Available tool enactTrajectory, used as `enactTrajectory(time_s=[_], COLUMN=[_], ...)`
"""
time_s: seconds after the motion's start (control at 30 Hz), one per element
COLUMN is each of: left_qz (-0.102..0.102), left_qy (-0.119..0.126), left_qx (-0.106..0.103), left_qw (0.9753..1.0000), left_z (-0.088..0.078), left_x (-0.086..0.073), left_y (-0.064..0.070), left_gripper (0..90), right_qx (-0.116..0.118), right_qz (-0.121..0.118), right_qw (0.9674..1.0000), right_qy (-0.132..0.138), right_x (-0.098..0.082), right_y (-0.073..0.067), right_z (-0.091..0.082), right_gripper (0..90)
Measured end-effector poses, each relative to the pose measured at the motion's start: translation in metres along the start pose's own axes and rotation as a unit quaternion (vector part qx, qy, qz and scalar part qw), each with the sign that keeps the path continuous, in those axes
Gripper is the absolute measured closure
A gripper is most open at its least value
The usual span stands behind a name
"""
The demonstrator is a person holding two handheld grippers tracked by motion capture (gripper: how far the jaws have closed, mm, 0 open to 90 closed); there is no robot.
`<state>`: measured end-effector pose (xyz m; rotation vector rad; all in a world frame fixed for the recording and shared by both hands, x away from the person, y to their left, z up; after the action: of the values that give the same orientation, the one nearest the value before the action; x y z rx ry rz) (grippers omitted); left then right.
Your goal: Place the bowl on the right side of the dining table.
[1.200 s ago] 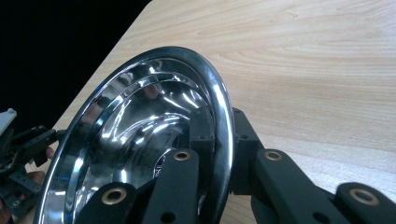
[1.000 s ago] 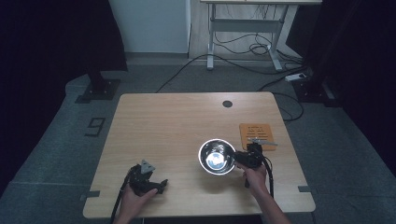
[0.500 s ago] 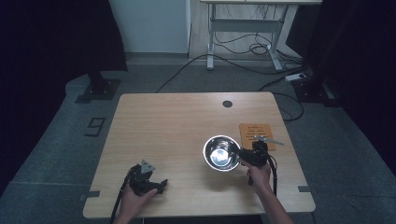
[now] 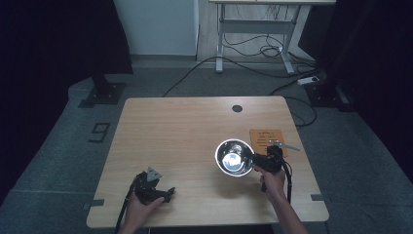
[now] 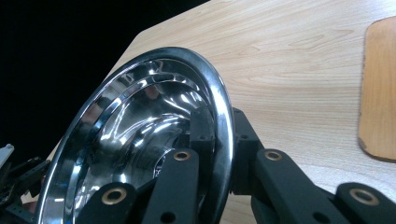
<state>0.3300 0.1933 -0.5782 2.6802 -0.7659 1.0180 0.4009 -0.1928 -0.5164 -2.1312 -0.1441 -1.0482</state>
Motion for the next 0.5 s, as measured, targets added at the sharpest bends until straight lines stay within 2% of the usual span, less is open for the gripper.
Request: enactTrajectory(time_s=[0.5], left_qz=[0.000], left_qy=[0.000], left_qx=[0.000], left_qw=[1.0000], left_z=[0.000], left_x=[0.000], left_y=[0.000], left_gripper=[0.1], right_qx=[-0.009], right_qz=[0.011], right_qw=[0.9998], right_qy=[0.016], right_x=[0.007], right_y=[0.011], right_z=[-0.008], right_gripper=[83.1])
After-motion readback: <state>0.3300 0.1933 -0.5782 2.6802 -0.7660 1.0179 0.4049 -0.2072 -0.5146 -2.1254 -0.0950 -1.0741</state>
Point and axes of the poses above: each handheld gripper's, and its own axes: z roughly forward along the jaws, x roughly out of its top, y roughly to its right, the point moved 4 cm from there along z, roughly forward along the jaws, and after that the axes turned 2 degrees about x, right-handed, at the moved point
